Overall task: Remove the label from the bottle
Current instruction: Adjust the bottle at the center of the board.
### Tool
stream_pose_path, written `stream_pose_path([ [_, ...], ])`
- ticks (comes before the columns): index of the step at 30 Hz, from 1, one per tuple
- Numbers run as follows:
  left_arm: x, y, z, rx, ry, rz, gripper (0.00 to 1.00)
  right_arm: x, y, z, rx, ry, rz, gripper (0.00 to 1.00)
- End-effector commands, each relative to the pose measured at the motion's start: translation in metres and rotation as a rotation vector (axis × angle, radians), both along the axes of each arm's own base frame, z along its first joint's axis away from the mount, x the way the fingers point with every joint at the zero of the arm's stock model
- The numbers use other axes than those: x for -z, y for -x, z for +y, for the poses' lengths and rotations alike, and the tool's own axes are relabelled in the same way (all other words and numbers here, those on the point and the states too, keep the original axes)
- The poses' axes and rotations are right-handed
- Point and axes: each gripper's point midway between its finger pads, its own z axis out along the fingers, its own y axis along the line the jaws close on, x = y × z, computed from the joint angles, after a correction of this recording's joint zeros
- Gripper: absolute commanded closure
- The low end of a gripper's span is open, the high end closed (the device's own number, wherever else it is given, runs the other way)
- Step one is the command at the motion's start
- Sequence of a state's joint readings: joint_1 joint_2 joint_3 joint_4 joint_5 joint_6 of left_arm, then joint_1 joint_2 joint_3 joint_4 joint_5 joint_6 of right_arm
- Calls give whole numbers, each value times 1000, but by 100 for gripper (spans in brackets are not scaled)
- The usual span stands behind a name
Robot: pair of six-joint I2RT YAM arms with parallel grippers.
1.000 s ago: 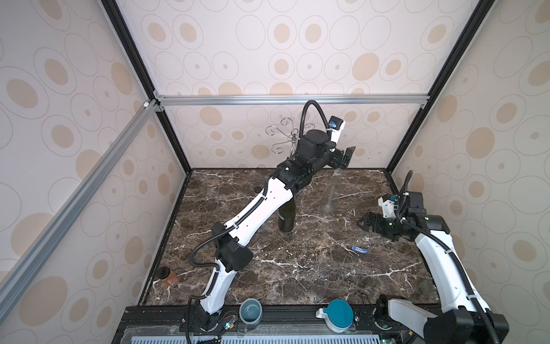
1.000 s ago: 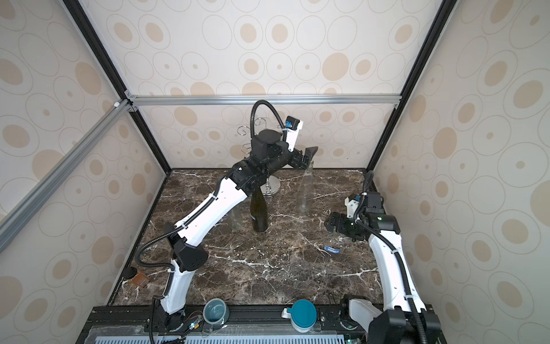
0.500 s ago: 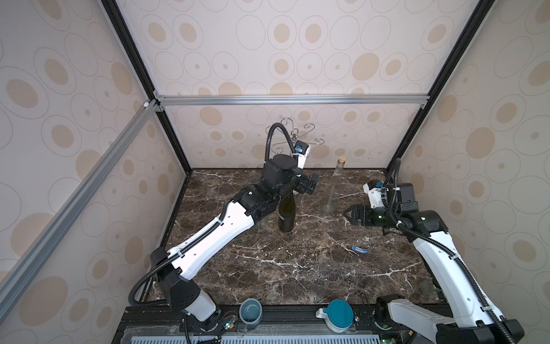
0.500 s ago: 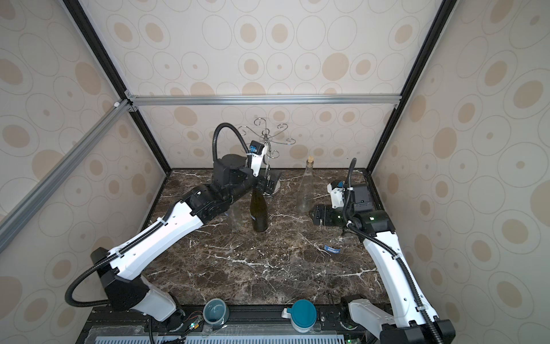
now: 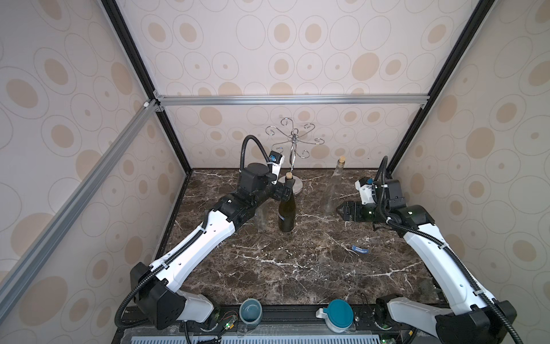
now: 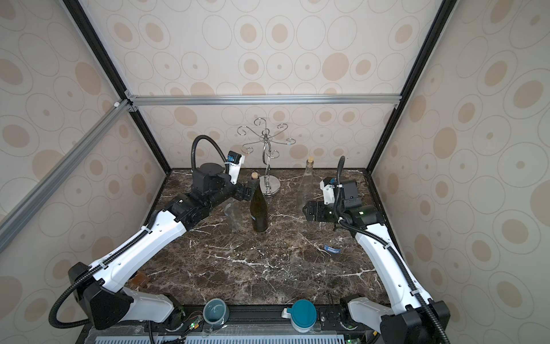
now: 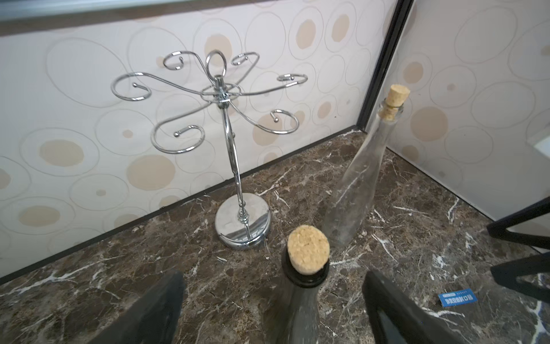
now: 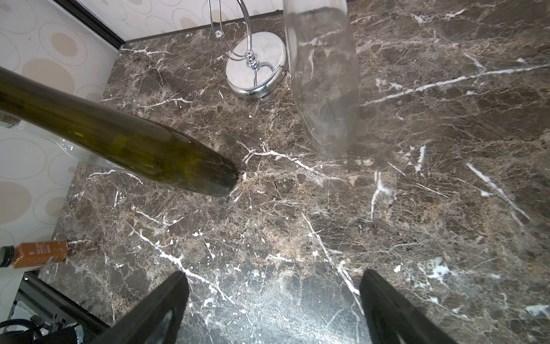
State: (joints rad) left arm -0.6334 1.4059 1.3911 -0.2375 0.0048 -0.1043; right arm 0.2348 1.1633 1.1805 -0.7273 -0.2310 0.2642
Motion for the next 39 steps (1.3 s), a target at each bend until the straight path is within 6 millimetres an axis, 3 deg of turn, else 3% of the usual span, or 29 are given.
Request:
stream_pose_path([
  [1,-1,-1,-13,77,15,-14,9,4,0,-3,16,15,-2,7],
  [6,12,-8,-20,104,13,4,14,8,1,-5,19,29,4,7],
  [13,25,-20,-21,88,5,21,28,11,-3,-4,16,34,3,7],
  [22,30,-27,-21,81,-14,23,59,16,-5,-4,13,42,5,7],
  [33,-2,-33,-4,-97,134,13,84,17,-8,-5,10,48,-5,7],
  [39,-16,-26,-6,-215,170,14,90,15,-8,-6,4,62,-14,6],
])
